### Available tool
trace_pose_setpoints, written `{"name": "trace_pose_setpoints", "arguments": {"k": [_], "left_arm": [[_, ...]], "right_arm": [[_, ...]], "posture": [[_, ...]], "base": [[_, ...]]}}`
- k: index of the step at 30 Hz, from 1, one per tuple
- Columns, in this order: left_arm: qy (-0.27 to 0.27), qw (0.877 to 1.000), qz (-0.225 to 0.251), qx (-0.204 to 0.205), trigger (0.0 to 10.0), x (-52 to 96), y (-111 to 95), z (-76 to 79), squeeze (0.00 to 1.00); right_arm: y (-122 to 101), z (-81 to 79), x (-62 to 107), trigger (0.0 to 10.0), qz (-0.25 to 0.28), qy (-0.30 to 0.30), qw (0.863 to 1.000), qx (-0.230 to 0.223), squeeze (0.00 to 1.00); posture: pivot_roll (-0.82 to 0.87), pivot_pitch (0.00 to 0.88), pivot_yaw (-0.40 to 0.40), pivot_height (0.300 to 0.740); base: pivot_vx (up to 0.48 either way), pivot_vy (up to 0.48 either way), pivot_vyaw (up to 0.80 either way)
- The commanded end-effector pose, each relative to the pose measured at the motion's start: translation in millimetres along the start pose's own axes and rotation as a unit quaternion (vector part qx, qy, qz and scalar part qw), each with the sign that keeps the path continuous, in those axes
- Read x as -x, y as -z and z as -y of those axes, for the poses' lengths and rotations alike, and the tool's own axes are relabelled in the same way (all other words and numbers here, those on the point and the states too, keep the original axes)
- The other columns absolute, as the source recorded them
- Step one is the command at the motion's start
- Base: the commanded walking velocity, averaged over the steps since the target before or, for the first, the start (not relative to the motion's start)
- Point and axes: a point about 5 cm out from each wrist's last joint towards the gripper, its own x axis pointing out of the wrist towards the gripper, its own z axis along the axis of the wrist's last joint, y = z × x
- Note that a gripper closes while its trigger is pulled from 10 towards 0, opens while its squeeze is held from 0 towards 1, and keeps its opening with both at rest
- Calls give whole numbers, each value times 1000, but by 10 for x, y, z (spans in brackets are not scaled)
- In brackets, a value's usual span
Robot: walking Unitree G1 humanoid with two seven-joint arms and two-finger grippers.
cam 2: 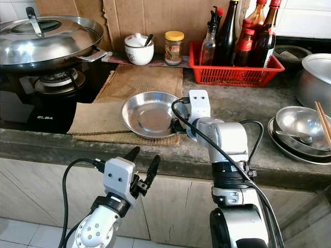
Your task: Kitchen organization
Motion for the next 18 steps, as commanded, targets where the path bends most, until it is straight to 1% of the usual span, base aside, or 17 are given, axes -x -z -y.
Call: {"name": "trace_pose_setpoints", "arguments": {"k": [1, 8, 12, 18], "left_arm": [[-3, 1000, 5, 2, 10000, 17, -21, 1, 0], [-6, 1000, 4, 0, 10000, 5, -23, -8, 0], [-9, 1000, 4, -1, 10000, 3, -21, -10, 0], [-10, 1000, 3, -2, 10000, 1, -19, -12, 0]], "right_arm": [[53, 2, -34, 0, -16, 7, 1000, 3, 0], [13, 40, -55, 0, -8, 19, 1000, 2, 0], [47, 81, -81, 0, -11, 25, 1000, -9, 0], [46, 83, -85, 0, -4, 26, 999, -19, 0]], "posture": [[163, 62, -68, 740], [162, 74, -72, 740], [167, 76, -73, 740], [164, 77, -74, 740]], "base": [[0, 0, 0], [0, 0, 0], [0, 0, 0], [0, 0, 0]]}}
